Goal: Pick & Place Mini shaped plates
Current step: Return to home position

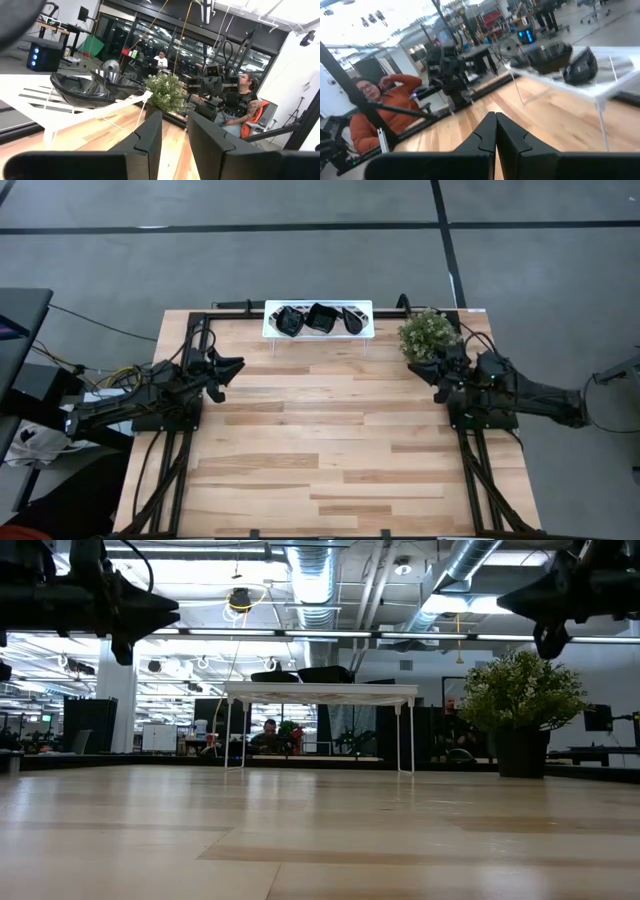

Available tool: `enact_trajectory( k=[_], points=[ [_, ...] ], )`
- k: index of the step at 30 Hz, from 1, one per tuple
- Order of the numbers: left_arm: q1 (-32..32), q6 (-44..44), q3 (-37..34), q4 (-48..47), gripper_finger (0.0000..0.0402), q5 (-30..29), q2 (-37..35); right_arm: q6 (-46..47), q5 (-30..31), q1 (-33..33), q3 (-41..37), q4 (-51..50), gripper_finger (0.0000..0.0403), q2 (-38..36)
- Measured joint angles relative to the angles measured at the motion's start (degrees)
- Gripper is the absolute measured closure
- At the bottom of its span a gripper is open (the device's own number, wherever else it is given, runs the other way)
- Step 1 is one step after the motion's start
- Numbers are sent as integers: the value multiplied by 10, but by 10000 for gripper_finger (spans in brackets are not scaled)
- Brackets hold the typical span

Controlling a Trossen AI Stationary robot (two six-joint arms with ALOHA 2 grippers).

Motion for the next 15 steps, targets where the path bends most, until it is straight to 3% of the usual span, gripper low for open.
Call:
enact_trajectory(
  k=[3, 15],
  points=[
    [0, 0, 0, -3, 307, 0, 0, 2, -1, 1, 0, -37, 403, -22],
    [0, 18, 0, -2, 307, 0, 0, 11, 16, 36, -41, -15, 403, -31]
  ],
)
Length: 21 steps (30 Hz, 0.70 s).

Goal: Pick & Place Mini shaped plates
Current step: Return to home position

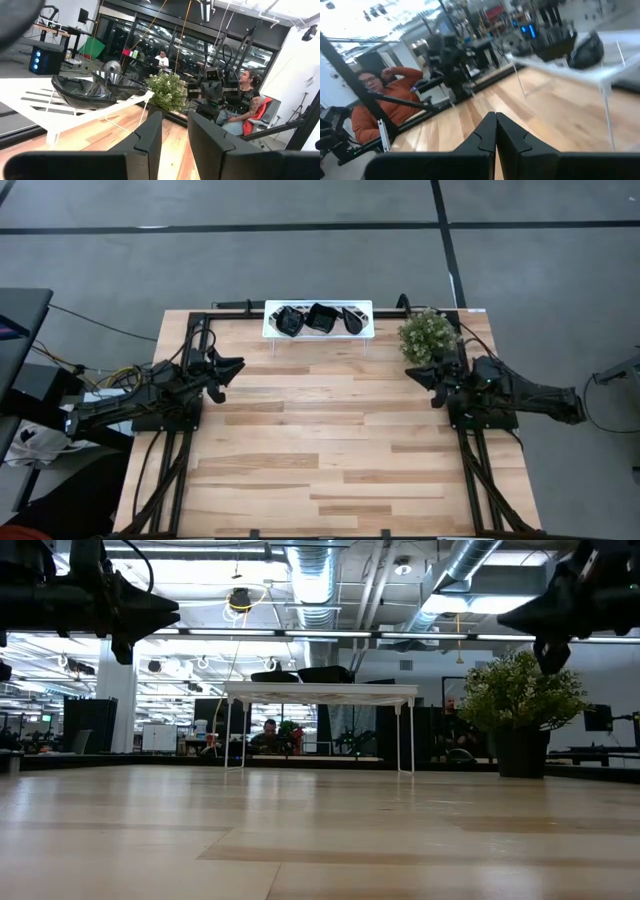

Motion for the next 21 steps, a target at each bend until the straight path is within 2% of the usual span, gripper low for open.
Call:
enact_trajectory(
  k=[6, 21],
  points=[
    [0, 5, 0, 0, 307, 0, 0, -52, 0, 12, 2, 9, 403, -24],
    [0, 17, 0, -2, 307, 0, 1, -49, 0, 13, 2, 17, 403, -23]
  ],
)
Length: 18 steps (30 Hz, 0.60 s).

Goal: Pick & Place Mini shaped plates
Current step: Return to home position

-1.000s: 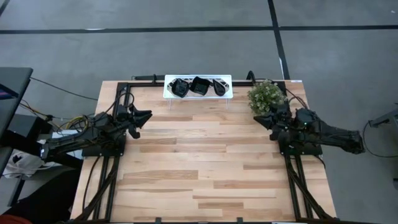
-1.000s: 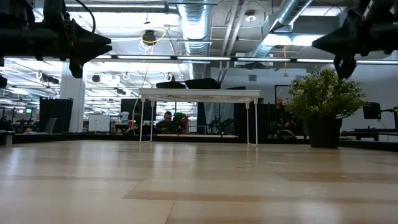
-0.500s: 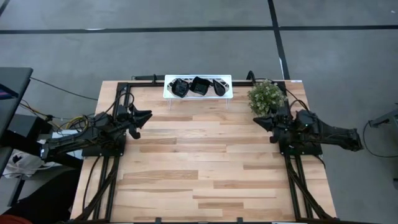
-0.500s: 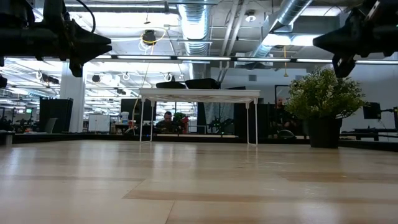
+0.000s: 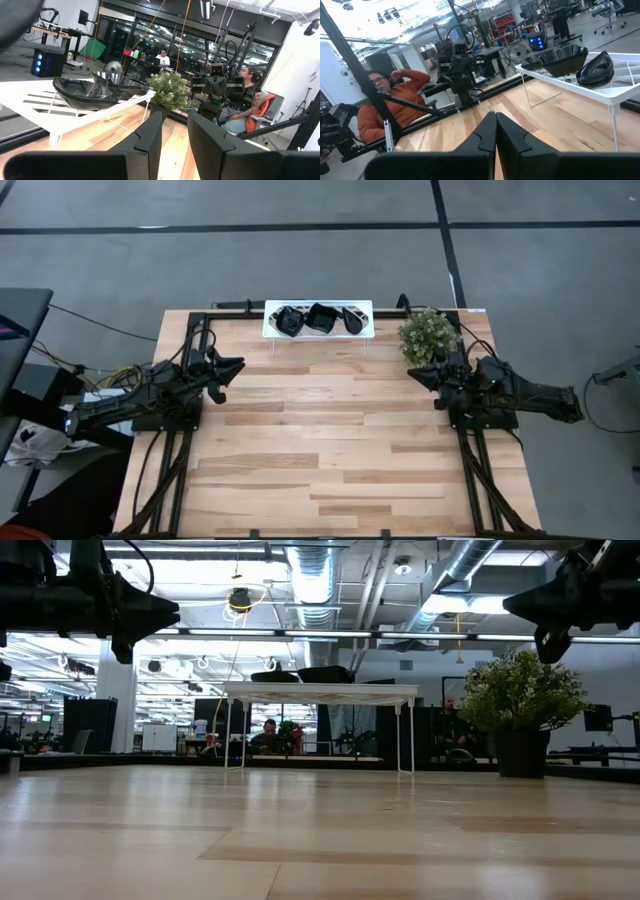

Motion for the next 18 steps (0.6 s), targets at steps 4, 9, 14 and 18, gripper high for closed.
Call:
enact_trajectory(
  k=[4, 9, 14, 18],
  points=[
    [0, 0, 0, 0, 307, 0, 0, 0, 0, 0, 0, -4, 403, 0],
    [0, 0, 0, 0, 307, 0, 0, 0, 0, 0, 0, -6, 403, 0],
    [0, -3, 0, 1, 307, 0, 0, 0, 0, 0, 0, -5, 403, 0],
    [0, -5, 0, 3, 307, 0, 0, 1, 0, 0, 0, -5, 403, 0]
  ],
)
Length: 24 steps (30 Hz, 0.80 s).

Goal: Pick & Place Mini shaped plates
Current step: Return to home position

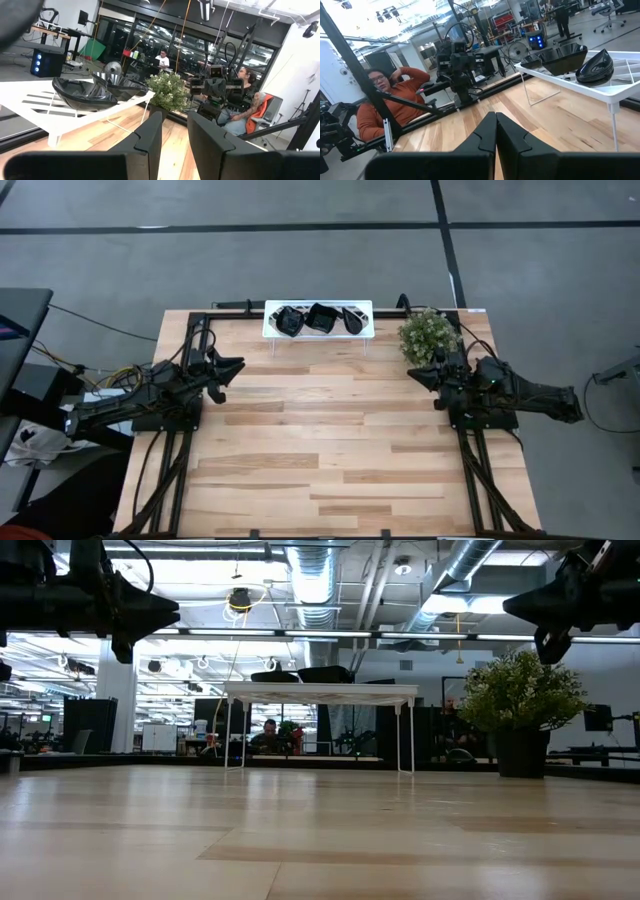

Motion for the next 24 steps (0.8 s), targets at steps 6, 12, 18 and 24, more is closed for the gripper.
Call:
enact_trajectory(
  k=[6, 12, 18, 24],
  points=[
    [0, 0, 0, 2, 307, 0, 0, 0, 0, 0, 0, 0, 403, 0],
    [0, 0, 0, 4, 307, 0, 0, 0, 0, 0, 0, 0, 403, 0],
    [0, 0, 0, 6, 307, 0, 0, 0, 0, 0, 0, 0, 403, 0],
    [0, 0, 0, 6, 307, 0, 0, 0, 0, 0, 0, 0, 403, 0]
  ],
)
